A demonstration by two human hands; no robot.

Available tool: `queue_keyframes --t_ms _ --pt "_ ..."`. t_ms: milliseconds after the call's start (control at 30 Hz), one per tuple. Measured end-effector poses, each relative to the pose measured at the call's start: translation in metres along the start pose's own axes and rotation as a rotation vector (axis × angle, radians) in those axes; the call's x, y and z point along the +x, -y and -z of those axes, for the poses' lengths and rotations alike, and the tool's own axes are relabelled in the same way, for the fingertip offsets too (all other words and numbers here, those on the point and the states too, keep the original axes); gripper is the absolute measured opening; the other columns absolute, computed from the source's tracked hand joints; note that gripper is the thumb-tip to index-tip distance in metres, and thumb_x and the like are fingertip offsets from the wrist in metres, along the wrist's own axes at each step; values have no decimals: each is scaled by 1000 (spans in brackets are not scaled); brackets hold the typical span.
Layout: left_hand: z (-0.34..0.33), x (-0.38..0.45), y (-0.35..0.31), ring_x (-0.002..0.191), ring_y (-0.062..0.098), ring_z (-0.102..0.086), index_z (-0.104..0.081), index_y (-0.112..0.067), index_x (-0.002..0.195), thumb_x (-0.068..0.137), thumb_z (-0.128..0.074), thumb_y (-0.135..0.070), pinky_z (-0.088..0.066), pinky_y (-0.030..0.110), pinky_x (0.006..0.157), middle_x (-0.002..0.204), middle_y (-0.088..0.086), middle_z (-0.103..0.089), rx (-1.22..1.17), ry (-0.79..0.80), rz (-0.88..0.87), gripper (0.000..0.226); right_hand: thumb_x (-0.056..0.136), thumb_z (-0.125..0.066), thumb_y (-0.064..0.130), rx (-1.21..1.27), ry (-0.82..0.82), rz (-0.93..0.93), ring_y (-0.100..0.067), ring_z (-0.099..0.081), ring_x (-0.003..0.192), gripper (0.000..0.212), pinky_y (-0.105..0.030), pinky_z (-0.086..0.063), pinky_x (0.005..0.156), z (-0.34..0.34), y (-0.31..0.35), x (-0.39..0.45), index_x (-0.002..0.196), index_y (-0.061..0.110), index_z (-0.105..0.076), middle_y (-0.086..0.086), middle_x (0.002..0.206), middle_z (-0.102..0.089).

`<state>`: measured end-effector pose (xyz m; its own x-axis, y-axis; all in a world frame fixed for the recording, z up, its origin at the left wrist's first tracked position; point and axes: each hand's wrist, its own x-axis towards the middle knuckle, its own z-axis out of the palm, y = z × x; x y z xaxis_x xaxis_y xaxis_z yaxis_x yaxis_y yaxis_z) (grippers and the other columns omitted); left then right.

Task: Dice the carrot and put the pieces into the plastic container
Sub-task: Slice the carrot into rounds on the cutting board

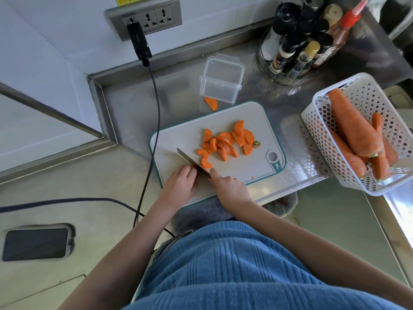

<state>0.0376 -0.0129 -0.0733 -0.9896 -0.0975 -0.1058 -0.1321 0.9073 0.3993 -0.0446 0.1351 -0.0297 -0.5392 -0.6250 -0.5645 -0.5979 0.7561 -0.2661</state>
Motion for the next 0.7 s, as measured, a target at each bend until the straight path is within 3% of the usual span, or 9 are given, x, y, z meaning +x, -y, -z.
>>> queue_keyframes --t_ms 100,200,333,600,700 --pt "1 0 -1 68 29 -54 -52 -6 77 78 -56 -10 -51 38 57 74 11 -49 8 -64 -44 6 98 -38 7 4 -28 -55 -35 -63 78 27 -36 -42 59 1 -14 -4 122 17 -27 -12 85 -63" --pt "-1 0 3 69 27 -52 -51 -7 78 86 -45 -13 -48 36 60 75 10 -49 15 -120 -108 12 102 -34 16 80 -70 -104 -39 -63 81 18 -36 -39 57 8 -27 -8 120 15 -31 -17 86 -64" --pt "-3 -3 6 71 28 -55 -58 -3 80 87 -45 -15 -50 37 62 78 11 -55 51 -139 -142 19 104 -28 33 141 -116 -87 -42 -62 79 30 -36 -38 57 19 -16 -15 122 11 -36 -22 85 -64" --pt "0 -10 2 77 26 -56 -63 -4 89 84 -42 -24 -49 35 70 84 9 -59 111 -61 -95 30 105 -25 34 92 -26 3 -29 -46 64 25 -36 -37 57 15 0 -18 115 13 -34 -9 74 -49" --pt "2 -5 0 79 26 -56 -61 -5 88 84 -43 -25 -49 35 72 84 9 -58 102 -41 -68 27 105 -25 33 78 -14 4 -28 -47 63 24 -35 -38 57 13 -2 -18 115 14 -33 -10 76 -53"
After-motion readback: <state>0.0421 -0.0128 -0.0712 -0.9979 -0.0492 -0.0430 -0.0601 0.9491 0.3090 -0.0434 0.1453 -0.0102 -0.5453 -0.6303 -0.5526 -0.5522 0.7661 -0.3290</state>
